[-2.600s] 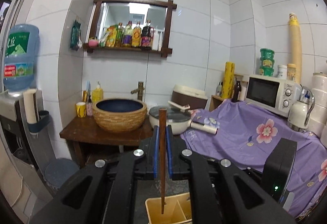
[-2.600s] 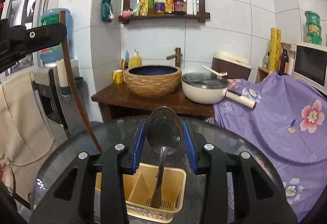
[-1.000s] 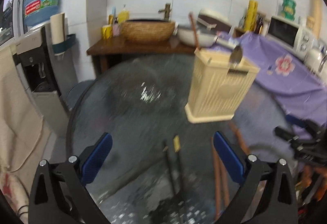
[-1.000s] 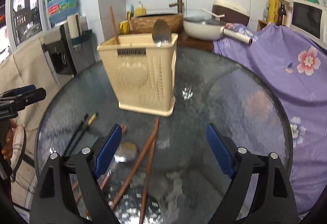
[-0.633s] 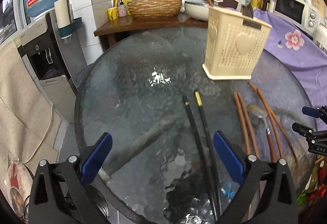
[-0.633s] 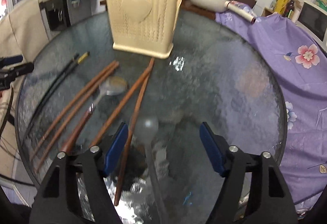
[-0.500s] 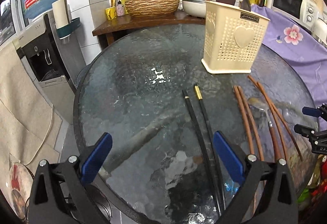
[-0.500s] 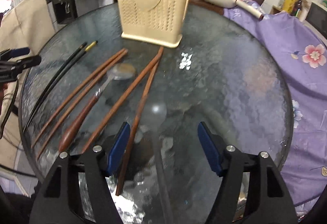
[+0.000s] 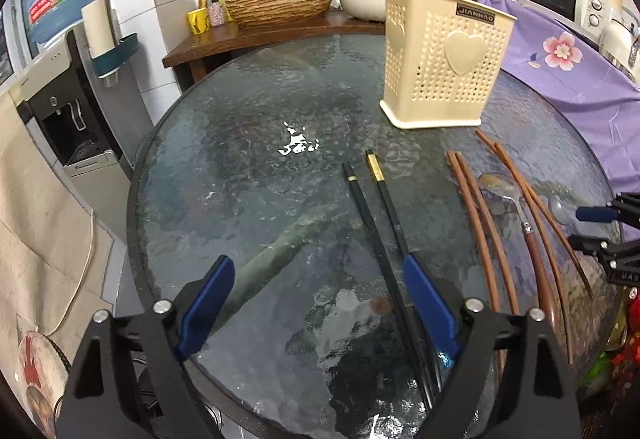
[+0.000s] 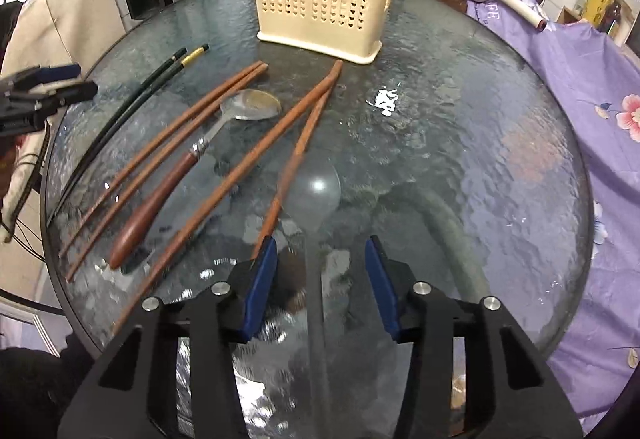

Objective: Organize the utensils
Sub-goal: 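Grasp the grey spoon with the right tool while the left tool moves to the black chopstick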

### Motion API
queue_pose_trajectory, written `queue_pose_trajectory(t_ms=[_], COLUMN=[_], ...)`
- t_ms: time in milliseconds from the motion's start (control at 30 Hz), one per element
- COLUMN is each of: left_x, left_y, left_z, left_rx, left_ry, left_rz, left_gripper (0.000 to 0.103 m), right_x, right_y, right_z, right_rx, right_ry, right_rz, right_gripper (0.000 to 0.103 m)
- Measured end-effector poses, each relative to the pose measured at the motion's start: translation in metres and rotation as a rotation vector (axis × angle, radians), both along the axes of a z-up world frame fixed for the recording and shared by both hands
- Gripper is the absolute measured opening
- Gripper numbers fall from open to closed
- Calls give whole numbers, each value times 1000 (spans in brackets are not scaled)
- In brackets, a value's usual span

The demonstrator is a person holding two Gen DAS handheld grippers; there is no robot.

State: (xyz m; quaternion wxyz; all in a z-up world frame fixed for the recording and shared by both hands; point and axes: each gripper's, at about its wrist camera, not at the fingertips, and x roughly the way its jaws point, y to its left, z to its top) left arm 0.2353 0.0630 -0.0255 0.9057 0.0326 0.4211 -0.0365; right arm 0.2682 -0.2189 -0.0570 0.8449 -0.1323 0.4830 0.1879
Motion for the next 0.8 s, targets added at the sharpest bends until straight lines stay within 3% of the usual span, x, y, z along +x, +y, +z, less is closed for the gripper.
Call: queue_pose_trajectory(t_ms=[333, 500, 800], left_x=[31, 48, 62], left_y=[-2, -11, -15], left_z=[-5, -13, -22], left_rx=[-61, -36, -20], left_ry=[54, 84, 106], left_rz=[-29, -42, -43], left_gripper=[64, 57, 53], right_x=[22, 25, 31], right_y=[13, 14, 23], right_z=[-1, -1, 0], right_rx=[41, 41, 37], right_ry=[18, 20, 19], right_rz=[1, -8, -7], right_gripper=[46, 45, 37])
